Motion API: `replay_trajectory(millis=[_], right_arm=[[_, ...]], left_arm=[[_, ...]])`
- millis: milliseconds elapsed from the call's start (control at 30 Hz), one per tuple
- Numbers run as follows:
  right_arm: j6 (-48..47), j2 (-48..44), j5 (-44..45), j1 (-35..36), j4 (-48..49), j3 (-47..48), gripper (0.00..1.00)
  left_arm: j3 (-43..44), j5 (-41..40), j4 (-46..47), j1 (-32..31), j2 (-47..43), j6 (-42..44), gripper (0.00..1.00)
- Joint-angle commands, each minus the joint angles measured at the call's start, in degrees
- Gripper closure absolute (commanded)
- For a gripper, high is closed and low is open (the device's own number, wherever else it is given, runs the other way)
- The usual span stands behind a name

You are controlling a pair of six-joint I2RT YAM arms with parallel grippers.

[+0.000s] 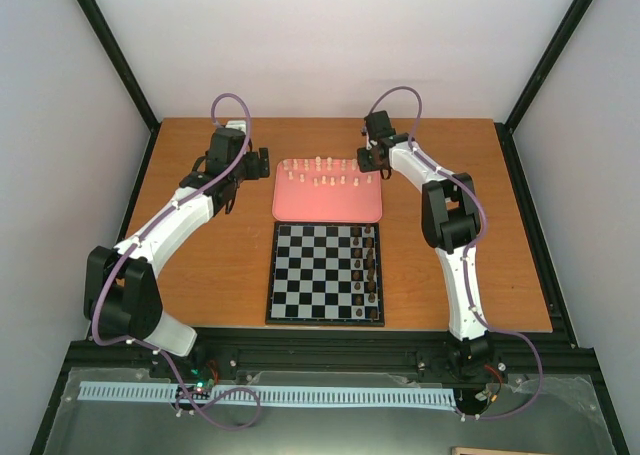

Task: Set up the chess pieces on the board
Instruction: Pick up the chess piece from the storage box.

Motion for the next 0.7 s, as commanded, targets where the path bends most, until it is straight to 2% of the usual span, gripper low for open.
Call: replay_trajectory(millis=[0, 667], right_arm=[[-0.4, 0.3, -0.3, 0.0, -0.3, 2.0, 0.61], [-0.3, 4.4, -2.0, 0.1, -2.2, 5.5, 0.66]], left_arm=[[1.8, 0.1, 0.1, 0.3, 0.6, -0.7, 0.00], [1.9, -0.2, 0.1, 0.3, 0.9, -0.5, 0.00]])
